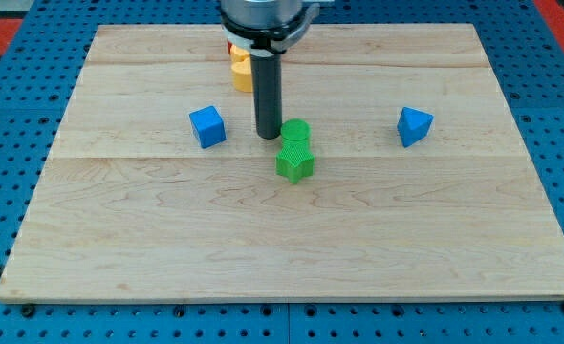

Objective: Move green star slightly left and up

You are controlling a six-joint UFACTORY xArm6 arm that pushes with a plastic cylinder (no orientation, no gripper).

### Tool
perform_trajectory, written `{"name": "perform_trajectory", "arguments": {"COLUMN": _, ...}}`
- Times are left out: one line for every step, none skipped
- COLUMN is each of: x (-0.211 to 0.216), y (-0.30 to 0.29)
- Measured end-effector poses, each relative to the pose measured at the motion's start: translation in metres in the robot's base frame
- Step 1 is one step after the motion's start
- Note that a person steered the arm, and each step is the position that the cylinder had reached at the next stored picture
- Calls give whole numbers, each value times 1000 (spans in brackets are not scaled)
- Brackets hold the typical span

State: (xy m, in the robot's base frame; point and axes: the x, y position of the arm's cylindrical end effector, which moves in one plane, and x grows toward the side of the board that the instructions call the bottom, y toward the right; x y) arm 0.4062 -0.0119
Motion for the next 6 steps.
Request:
{"name": "perform_trajectory", "arguments": {"x": 38, "y": -6}}
{"name": "perform_trajectory", "arguments": {"x": 113, "y": -6}}
{"name": "perform_trajectory", "arguments": {"x": 124, "y": 31}}
{"name": "perform_trajectory", "arguments": {"x": 85, "y": 64}}
{"name": "perform_trajectory", "arguments": {"x": 82, "y": 26}}
{"name": "perform_trajectory", "arguments": {"x": 90, "y": 6}}
